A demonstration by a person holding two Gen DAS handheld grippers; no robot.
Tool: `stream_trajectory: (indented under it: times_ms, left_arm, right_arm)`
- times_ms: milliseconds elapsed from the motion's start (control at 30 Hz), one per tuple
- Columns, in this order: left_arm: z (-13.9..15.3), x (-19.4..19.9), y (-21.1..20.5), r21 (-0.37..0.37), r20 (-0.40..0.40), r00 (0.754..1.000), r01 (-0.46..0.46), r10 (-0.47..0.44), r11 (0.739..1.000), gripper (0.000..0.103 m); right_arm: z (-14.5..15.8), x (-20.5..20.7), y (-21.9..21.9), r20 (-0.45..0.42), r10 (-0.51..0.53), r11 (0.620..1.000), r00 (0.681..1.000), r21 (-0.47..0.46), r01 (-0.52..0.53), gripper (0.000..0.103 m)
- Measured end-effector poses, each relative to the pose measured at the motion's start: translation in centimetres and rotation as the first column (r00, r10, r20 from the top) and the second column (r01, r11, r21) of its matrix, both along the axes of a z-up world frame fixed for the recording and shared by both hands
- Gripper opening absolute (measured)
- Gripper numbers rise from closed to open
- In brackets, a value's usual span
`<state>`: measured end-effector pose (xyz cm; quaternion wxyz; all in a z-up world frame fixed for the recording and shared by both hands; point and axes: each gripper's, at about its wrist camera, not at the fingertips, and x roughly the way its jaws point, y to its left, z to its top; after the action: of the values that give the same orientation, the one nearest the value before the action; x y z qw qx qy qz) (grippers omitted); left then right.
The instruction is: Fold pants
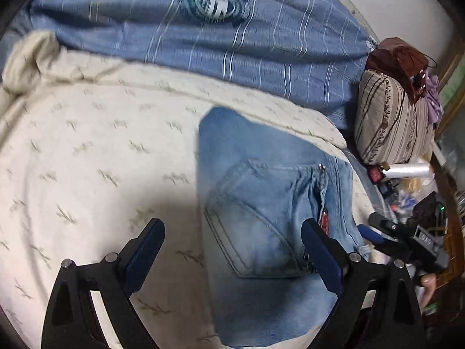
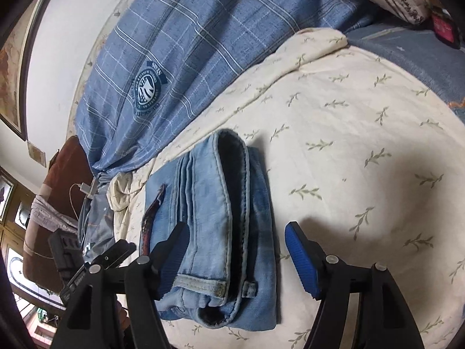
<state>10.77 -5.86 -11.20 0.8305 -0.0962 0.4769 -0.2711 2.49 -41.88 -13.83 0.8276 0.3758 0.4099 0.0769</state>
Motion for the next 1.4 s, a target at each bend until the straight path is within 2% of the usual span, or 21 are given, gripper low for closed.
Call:
stream_trajectory:
  times_ms: [233,467,967,1067,1167,1400]
  left_arm:
    - [0.2,-0.6,-0.1,0.068,0.065,0.997,-0.042,0.037,0.997,0.095]
    - [0.4,-1.1,-0.7,0.133,0.122,0.992,-0.049,0.033,0.99,0.095]
    - [0.0,-1.7,-2.7,0.149,0.121,0.991,0.03,-0.049,0.988,0.095]
    - [-0.4,-1.3,-2.8,0.126,0.099,0.994,0.03,-0.042,0.992,0.095]
    - [-1.0,-0.3,-2.6,0.06,0.041,0.998,0.034,-0.036,0.998,0.095]
    - [-2.2,1.1,-2.9,-0.029,-0.042,0.998,0.054,-0.056,0.998,0.096]
  right_arm:
    - [-0.3,-0.3,0.3,-0.009,0.01,1.0,1.0,0.004,-0.01,0.071]
    - [-0.7,-0.5,0.2,-0.021,0.008,0.999,1.0,0.032,-0.007,0.071]
    - [-1.6,-0.7,-0.4,-0.042,0.009,0.997,0.999,0.075,-0.005,0.071]
    - [-1.8,-0.8,-0.7,-0.047,0.008,0.995,0.999,0.1,-0.003,0.071]
    - [-2.0,-0.8,-0.9,-0.051,0.006,0.992,0.999,0.124,0.001,0.071]
    - [-3.0,-0.3,-1.6,-0.079,-0.004,0.98,0.997,0.196,0.02,0.072]
